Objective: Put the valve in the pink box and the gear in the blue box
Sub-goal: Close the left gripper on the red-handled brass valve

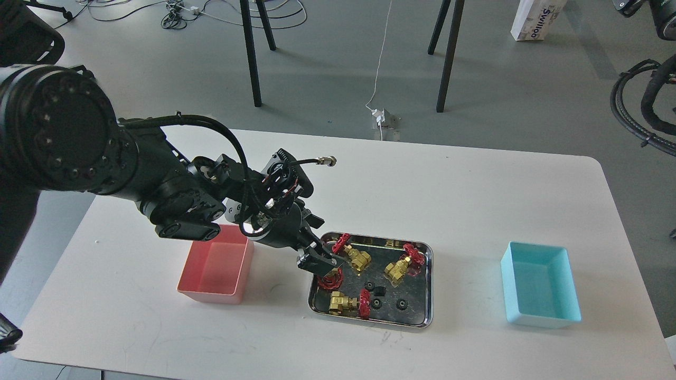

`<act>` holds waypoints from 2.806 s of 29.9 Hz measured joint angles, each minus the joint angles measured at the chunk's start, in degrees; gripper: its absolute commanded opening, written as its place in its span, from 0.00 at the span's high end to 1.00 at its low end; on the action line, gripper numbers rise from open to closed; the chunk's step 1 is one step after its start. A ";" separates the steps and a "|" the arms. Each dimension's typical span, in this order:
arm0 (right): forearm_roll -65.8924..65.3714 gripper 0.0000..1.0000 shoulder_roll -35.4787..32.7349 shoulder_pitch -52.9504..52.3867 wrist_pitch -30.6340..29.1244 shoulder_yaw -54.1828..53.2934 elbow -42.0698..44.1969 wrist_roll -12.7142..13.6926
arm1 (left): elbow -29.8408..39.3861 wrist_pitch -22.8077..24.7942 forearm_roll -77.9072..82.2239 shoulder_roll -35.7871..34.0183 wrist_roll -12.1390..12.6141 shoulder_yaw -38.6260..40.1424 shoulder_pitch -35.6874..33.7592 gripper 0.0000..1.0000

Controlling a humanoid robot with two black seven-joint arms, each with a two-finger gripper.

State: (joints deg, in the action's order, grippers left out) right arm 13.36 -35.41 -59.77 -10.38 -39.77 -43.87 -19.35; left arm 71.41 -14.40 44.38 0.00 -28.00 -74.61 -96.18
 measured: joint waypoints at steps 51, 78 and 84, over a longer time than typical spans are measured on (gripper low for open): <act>0.00 0.00 -0.01 5.28 0.23 -0.51 -0.08 -0.08 | -9.89 -4.15 0.36 0.00 0.00 0.57 14.43 0.69; 0.00 0.00 -0.01 6.50 0.17 -0.73 -0.04 -0.08 | -9.07 -6.60 0.74 0.00 0.00 3.15 13.98 0.84; 0.00 0.00 0.05 6.51 0.17 -0.82 0.01 -0.08 | -8.02 -6.65 0.87 0.00 0.01 3.87 13.42 0.84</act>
State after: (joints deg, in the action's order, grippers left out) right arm 13.36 -35.36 -53.26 -10.21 -40.59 -43.86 -19.42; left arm 63.38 -21.04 45.25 0.00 -28.00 -70.74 -82.76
